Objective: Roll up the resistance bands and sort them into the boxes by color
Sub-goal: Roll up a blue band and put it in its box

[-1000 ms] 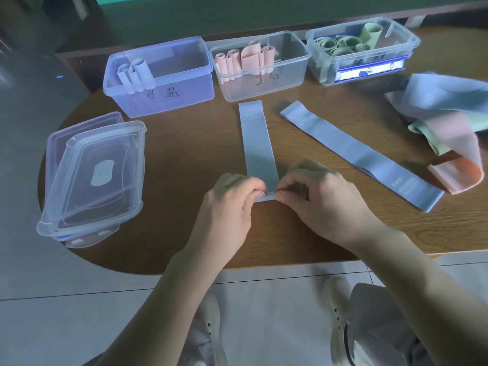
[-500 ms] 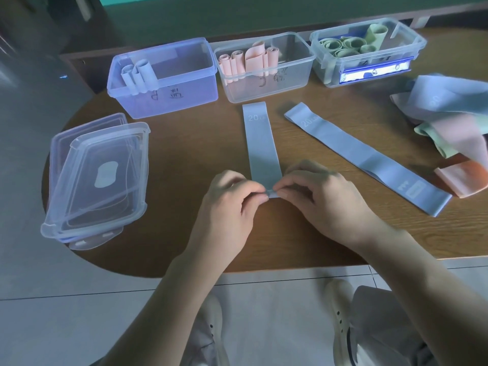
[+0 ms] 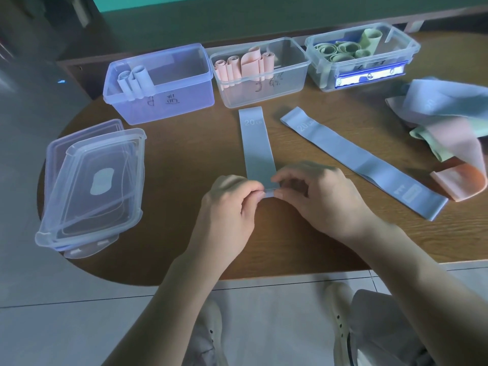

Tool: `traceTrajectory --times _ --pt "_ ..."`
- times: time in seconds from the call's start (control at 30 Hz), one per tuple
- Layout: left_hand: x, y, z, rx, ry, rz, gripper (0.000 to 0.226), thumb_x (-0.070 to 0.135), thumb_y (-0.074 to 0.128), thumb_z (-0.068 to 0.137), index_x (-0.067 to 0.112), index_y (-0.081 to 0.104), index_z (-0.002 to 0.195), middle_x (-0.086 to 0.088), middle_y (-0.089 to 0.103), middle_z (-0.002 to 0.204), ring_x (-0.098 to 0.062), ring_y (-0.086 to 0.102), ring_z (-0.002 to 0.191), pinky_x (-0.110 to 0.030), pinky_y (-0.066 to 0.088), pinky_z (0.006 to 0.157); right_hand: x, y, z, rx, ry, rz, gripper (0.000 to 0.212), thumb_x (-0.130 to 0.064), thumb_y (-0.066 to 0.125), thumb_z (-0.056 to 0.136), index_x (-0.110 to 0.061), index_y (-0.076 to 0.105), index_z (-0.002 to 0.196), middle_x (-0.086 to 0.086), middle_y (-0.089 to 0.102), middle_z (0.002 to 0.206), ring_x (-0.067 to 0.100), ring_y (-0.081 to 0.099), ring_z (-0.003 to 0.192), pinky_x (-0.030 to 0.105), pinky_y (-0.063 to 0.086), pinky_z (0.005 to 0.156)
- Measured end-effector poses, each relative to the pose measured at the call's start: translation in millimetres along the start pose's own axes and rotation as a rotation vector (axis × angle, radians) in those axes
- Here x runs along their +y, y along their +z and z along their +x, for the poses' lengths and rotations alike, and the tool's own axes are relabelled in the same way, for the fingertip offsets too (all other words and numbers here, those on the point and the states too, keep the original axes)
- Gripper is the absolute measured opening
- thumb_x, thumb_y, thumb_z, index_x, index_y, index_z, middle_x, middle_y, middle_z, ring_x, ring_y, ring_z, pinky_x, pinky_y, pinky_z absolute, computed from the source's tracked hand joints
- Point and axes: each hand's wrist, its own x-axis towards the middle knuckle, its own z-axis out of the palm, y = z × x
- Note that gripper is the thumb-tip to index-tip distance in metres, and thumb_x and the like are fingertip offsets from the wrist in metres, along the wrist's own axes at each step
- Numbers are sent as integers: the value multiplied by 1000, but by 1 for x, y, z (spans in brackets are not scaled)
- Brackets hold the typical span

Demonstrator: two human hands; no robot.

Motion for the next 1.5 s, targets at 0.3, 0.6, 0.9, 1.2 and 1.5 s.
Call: traceTrajectory --times 0.3,0.6,0.9,1.2,1.5 --pt "-5 4 7 -44 -91 7 13 21 77 88 14 80 98 -6 64 97 -18 62 85 -28 57 70 -1 4 -2 70 -77 -84 5 -31 67 97 -29 71 99 -15 60 104 7 59 80 21 38 54" --pt "-7 8 15 -9 -128 -2 12 18 80 85 13 81 95 -4 70 95 -9 61 81 -1 40 72 -2 4 5 24 -68 -114 10 -36 73 91 -31 72 99 -17 64 105 0 47 70 15 33 56" --pt "-7 1 15 -23 -136 -41 15 24 79 86 16 79 99 5 76 96 2 61 82 3 42 77 2 8 21 49 -35 -98 13 -33 70 94 -26 78 101 -9 66 104 8 57 81 21 40 62" --pt "-18 9 25 -31 -170 -9 15 19 77 89 16 80 103 -2 69 98 2 49 83 0 39 76 5 12 27 43 -108 -25 11 -26 73 93 -21 76 102 -6 68 104 -1 53 76 28 52 64" --pt "-11 10 26 27 -127 -29 9 15 78 88 15 78 98 3 75 97 -7 66 86 1 41 80 7 10 36 -6 -68 -79 18 -31 69 94 -26 77 110 -7 64 110 13 63 92 28 53 71"
